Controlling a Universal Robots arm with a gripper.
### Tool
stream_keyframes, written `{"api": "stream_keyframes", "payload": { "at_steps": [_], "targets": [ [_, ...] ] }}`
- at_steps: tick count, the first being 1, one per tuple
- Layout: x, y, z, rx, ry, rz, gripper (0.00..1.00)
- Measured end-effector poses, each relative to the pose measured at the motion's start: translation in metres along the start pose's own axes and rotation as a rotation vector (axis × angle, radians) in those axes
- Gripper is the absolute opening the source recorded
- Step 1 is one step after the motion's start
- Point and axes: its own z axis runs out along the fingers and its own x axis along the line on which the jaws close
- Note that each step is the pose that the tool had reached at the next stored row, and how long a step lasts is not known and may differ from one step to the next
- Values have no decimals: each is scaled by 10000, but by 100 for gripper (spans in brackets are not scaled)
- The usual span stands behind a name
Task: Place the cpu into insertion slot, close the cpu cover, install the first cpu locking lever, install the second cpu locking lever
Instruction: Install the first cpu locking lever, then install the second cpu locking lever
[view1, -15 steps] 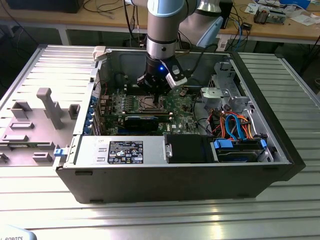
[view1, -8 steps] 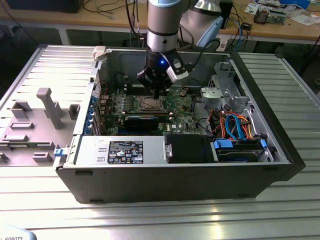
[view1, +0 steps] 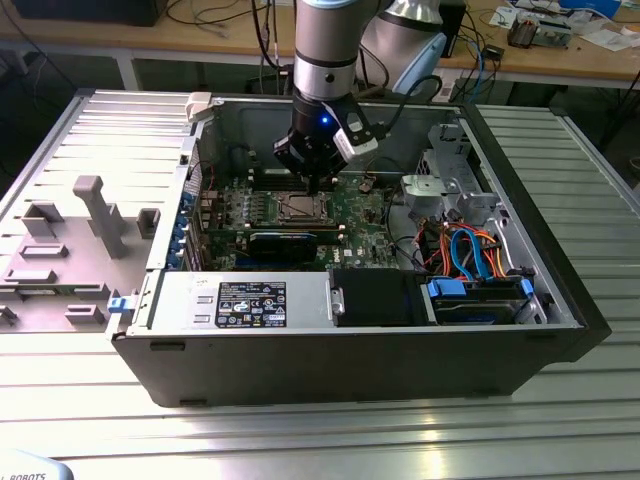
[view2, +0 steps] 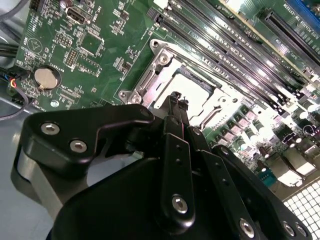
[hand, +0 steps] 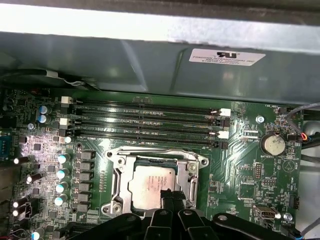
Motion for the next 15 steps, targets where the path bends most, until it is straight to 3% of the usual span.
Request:
{"api": "stream_keyframes", "payload": {
  "at_steps": [8, 15],
  "targets": [
    [1, -5, -3, 4, 3, 0, 11],
    [5, -105, -2, 0, -1, -1, 11]
  ]
}}
